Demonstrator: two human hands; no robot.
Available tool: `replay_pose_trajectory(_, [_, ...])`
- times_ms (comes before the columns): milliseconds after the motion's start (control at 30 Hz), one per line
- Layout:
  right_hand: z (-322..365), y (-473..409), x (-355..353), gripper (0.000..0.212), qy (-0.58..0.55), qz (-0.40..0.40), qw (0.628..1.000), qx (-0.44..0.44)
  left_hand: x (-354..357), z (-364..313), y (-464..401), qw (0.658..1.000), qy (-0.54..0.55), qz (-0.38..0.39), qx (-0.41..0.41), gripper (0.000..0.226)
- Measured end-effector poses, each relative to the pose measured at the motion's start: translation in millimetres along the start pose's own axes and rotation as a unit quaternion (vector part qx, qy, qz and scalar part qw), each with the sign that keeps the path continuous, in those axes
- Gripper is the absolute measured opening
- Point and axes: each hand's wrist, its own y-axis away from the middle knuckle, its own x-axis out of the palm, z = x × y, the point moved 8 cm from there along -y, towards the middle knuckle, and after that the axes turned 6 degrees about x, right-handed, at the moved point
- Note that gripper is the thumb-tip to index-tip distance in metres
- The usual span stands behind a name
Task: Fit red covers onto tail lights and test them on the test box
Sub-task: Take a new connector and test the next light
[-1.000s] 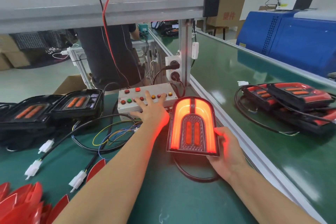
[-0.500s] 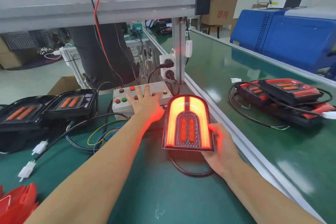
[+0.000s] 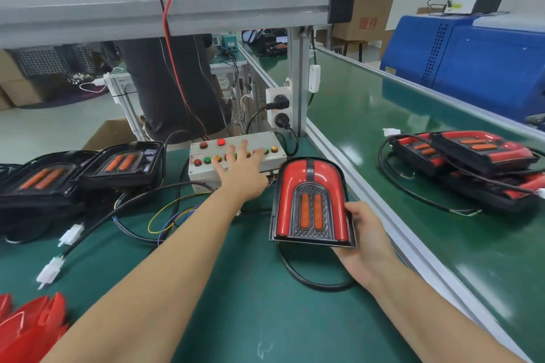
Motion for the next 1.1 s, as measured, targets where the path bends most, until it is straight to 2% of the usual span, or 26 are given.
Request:
replay_pose_trajectory(100, [2, -1, -3, 0.02, 0.022, -0.029, 0.999, -0.001, -38, 19, 23, 0.981, 0.12, -0.149, 0.015, 0.065])
replay_pose_trajectory(133, [2, -1, -3, 0.022, 0.036, -0.042, 0.998, -0.005, -50, 30, 32, 0.969, 0.166, -0.184, 0.019, 0.057])
replay_pose_trajectory(167, [3, -1, -2, 0.024, 0.055, -0.057, 0.997, -0.007, -56, 39, 39, 0.962, 0.202, -0.183, 0.026, 0.049])
replay_pose_trajectory(233, [7, -1, -1, 0.026, 0.123, -0.096, 0.988, -0.013, -52, 46, 52, 0.972, 0.209, -0.087, 0.062, 0.037])
replay_pose_trajectory(300, [21, 2, 1, 0.02, 0.254, -0.147, 0.955, -0.041, -33, 44, 70, 0.987, 0.104, 0.037, 0.117, 0.032])
replay_pose_trajectory(333, [33, 4, 3, 0.015, 0.346, -0.178, 0.918, -0.076, -24, 45, 77, 0.987, 0.035, 0.069, 0.139, 0.036])
replay_pose_trajectory(367, [46, 9, 8, 0.017, 0.452, -0.215, 0.856, -0.129, -17, 46, 82, 0.984, -0.022, 0.073, 0.159, 0.038])
replay_pose_trajectory(433, [65, 28, 43, 0.029, 0.612, -0.25, 0.692, -0.288, -13, 43, 89, 0.98, -0.068, 0.021, 0.188, 0.032])
replay_pose_trajectory(467, [64, 38, 67, 0.032, 0.652, -0.235, 0.626, -0.358, -16, 41, 91, 0.979, -0.06, -0.016, 0.195, 0.026])
replay_pose_trajectory(533, [39, 41, 112, 0.03, 0.727, -0.149, 0.538, -0.399, -26, 40, 95, 0.976, -0.002, -0.073, 0.207, 0.018])
replay_pose_trajectory(600, [4, 28, 140, 0.034, 0.795, -0.066, 0.483, -0.362, -36, 40, 97, 0.971, 0.066, -0.086, 0.214, 0.013])
replay_pose_trajectory(667, [-21, 14, 155, 0.039, 0.825, -0.02, 0.461, -0.327, -43, 43, 101, 0.967, 0.151, -0.078, 0.19, 0.017])
replay_pose_trajectory(767, [-35, 1, 163, 0.036, 0.827, -0.002, 0.467, -0.313, -50, 48, 107, 0.964, 0.185, -0.077, 0.172, 0.019])
replay_pose_trajectory(967, [-36, 4, 164, 0.025, 0.839, -0.017, 0.44, -0.32, -59, 41, 117, 0.955, 0.017, -0.101, 0.278, 0.013])
replay_pose_trajectory(1000, [-34, 5, 161, 0.024, 0.843, -0.025, 0.434, -0.318, -60, 47, 117, 0.953, -0.014, -0.113, 0.279, 0.013])
replay_pose_trajectory(1100, [-25, 11, 148, 0.023, 0.852, -0.043, 0.424, -0.304, -70, 87, 114, 0.974, -0.036, -0.12, 0.189, 0.015])
